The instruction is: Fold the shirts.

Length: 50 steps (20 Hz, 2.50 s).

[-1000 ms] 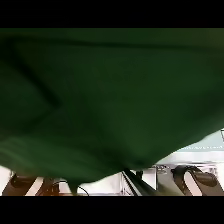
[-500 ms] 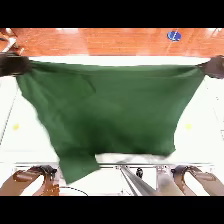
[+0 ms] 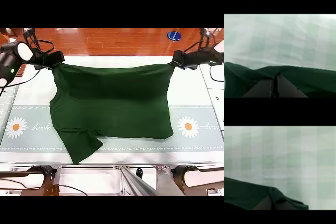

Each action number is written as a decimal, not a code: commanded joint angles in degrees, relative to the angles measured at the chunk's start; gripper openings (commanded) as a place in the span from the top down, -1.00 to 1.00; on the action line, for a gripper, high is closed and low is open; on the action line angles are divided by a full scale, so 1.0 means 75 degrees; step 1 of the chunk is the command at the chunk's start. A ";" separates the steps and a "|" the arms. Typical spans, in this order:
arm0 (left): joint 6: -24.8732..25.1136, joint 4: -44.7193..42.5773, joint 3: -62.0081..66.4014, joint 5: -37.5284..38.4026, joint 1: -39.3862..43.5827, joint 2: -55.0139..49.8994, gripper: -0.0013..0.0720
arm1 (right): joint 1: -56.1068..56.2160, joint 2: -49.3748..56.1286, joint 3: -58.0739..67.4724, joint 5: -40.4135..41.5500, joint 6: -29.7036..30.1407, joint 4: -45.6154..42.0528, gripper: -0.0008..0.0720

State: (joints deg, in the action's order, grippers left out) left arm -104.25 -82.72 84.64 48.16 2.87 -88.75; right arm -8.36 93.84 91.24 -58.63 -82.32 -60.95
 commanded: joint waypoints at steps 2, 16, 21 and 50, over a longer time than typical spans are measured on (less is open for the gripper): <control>0.0481 0.0702 0.0761 0.0734 -0.0522 -0.0848 0.91 | -0.0006 0.1052 0.0982 -0.0321 -0.0198 0.0117 0.88; 0.2830 0.1434 -0.0871 0.2655 -0.0953 -0.0866 0.91 | -0.0172 0.1052 -0.0758 -0.1920 0.0306 -0.0134 0.88; 0.2460 0.1518 -0.1055 0.2844 -0.0848 -0.0950 -0.04 | -0.0076 0.1040 -0.1020 -0.2119 0.0251 -0.0108 -0.71; 0.5021 0.5042 -0.8871 0.2396 -0.4572 0.4062 -0.95 | -0.1999 -0.5598 -0.8297 -0.0708 0.1553 0.2398 -0.71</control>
State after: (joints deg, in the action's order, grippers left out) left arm -68.64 -46.35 19.18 67.59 -32.67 -56.62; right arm -23.44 52.07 29.26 -64.12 -70.13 -43.05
